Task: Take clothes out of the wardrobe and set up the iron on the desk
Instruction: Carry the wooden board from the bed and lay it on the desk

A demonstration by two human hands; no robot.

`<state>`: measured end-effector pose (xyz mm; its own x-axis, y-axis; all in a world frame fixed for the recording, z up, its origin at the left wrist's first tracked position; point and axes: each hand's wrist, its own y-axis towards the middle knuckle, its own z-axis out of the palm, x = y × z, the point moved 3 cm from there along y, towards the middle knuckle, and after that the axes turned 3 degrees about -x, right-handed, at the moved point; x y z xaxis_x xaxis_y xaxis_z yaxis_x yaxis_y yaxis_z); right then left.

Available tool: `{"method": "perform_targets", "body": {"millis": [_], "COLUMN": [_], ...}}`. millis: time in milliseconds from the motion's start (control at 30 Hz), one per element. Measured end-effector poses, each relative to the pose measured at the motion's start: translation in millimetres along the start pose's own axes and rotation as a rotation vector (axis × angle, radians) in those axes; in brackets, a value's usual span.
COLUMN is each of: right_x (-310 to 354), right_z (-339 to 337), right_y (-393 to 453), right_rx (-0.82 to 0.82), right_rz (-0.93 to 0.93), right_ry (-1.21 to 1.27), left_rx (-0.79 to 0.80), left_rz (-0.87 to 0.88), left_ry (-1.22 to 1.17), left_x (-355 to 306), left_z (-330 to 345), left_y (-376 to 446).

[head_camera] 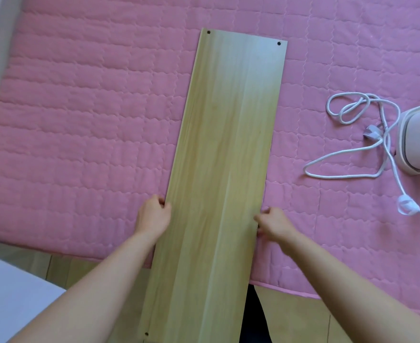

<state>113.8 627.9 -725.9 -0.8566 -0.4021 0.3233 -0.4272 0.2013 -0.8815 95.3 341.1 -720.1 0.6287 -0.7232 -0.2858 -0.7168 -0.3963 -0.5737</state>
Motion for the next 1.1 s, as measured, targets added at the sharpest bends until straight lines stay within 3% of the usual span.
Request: {"method": "perform_targets", "body": {"millis": [233,467,667,800,933,1033,1100], "right_x": [62,52,36,29,18,26,40], "right_z": [-25,-10,11,19,21,8,-3], "right_y": [37,25,14,-2,-17,-32,-39], "right_rx": [-0.142,-0.181,-0.201,-0.128,0.002,0.084,0.056], "right_rz": [-0.076,-0.046,-0.005,0.026,-0.067,-0.196,-0.339], "right_ry": [0.042,0.108,0.103,0.15,-0.108,-0.461,-0.623], "left_rx": [-0.005,0.103,0.041,0.018,0.12,0.146,0.114], "left_rz": [-0.08,-0.179,-0.165,-0.086,0.006,0.0,-0.011], "left_ry": [-0.204,-0.474,-0.478,-0.458,-0.322,-0.353,-0.418], "left_x": [-45,-37,-30,-25,-22,-18,-18], "left_z": [1,3,-12,-33,-45,-44,-44], "left_y": [43,39,18,-12,-41,-57,-65]}}
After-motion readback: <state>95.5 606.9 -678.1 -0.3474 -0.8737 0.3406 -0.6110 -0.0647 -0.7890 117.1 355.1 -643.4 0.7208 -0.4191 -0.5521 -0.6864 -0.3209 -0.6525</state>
